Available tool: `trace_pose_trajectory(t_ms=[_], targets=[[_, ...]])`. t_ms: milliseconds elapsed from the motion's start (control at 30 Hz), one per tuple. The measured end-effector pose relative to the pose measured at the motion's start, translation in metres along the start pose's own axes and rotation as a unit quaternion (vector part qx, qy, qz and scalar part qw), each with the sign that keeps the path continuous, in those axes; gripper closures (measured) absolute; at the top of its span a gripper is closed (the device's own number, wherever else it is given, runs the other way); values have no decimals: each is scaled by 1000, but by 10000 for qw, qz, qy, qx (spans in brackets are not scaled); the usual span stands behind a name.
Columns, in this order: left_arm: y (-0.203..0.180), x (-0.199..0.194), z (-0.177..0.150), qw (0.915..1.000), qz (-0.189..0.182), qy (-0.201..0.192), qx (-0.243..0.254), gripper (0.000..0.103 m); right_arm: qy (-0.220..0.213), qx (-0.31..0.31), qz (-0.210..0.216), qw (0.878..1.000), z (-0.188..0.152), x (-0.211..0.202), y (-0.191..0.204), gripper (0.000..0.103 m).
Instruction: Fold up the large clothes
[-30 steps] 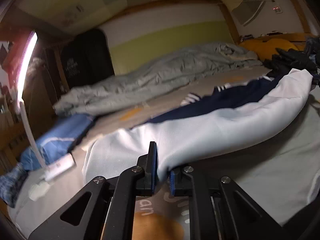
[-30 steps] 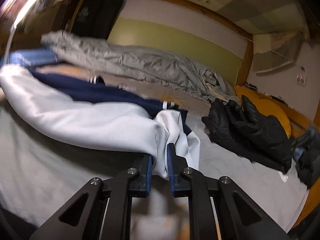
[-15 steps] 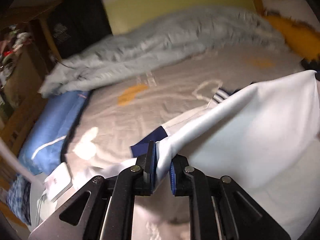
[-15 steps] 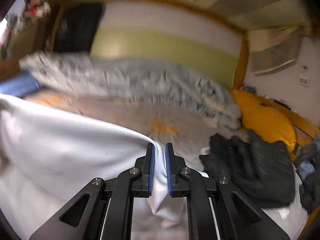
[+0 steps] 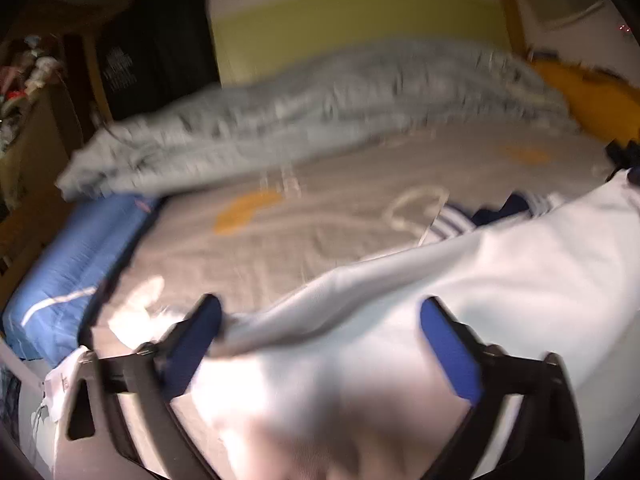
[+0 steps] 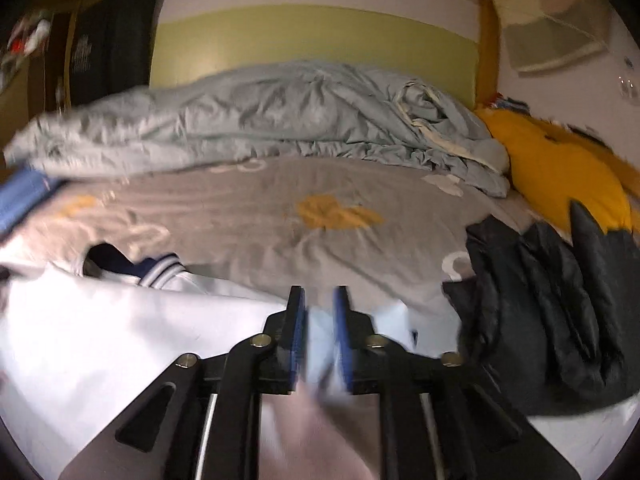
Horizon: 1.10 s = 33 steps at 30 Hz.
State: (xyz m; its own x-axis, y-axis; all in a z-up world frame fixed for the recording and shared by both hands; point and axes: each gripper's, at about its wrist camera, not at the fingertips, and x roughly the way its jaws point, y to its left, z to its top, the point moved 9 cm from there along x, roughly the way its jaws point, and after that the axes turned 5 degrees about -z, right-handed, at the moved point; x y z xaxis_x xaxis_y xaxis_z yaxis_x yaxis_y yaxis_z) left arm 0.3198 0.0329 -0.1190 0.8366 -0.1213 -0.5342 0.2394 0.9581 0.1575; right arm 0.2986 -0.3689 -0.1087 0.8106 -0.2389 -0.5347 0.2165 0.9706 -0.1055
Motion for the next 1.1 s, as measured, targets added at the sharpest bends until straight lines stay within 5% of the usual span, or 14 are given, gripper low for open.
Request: trace_pose_trajectory(t_ms=[33, 67, 133, 267, 433, 600, 800, 933, 1100], targets=[[-4, -9, -2, 9999, -123, -61, 0, 1, -55, -44, -1, 10000, -2, -9, -1, 41], [-7, -13, -4, 9997, -244, -18, -18, 0, -218, -95, -31, 9997, -5, -21, -3, 38], [-11, -20, -14, 9992, -327, 103, -186, 0, -288, -58, -37, 9996, -16, -38, -11, 37], [-18, -40, -26, 9960, -549, -258, -657, 0, 52, 695, 266, 9972, -51, -48, -34, 36], [-23, -39, -37, 9908, -680, -489, -1064, 0, 871, 1847, 1221, 9713, -94, -23, -46, 36], [-19, -24, -45, 9914, -440, -393, -1172, 0, 1066, 2182, 1248, 9620, -106, 4, -47, 33], [-26, -23, -48, 9951, -126, -375, -908, 0, 1060, 2904, 1003, 9457, -112, -18, -54, 33], [-17, -28, -52, 9912, -290, -478, -1201, 0, 1257, 3591, 1673, 9095, -131, -25, -45, 33], [-8, -33, -53, 9856, -463, -622, -1502, 0, 1196, 3416, 1780, 9150, -128, -15, -38, 34]])
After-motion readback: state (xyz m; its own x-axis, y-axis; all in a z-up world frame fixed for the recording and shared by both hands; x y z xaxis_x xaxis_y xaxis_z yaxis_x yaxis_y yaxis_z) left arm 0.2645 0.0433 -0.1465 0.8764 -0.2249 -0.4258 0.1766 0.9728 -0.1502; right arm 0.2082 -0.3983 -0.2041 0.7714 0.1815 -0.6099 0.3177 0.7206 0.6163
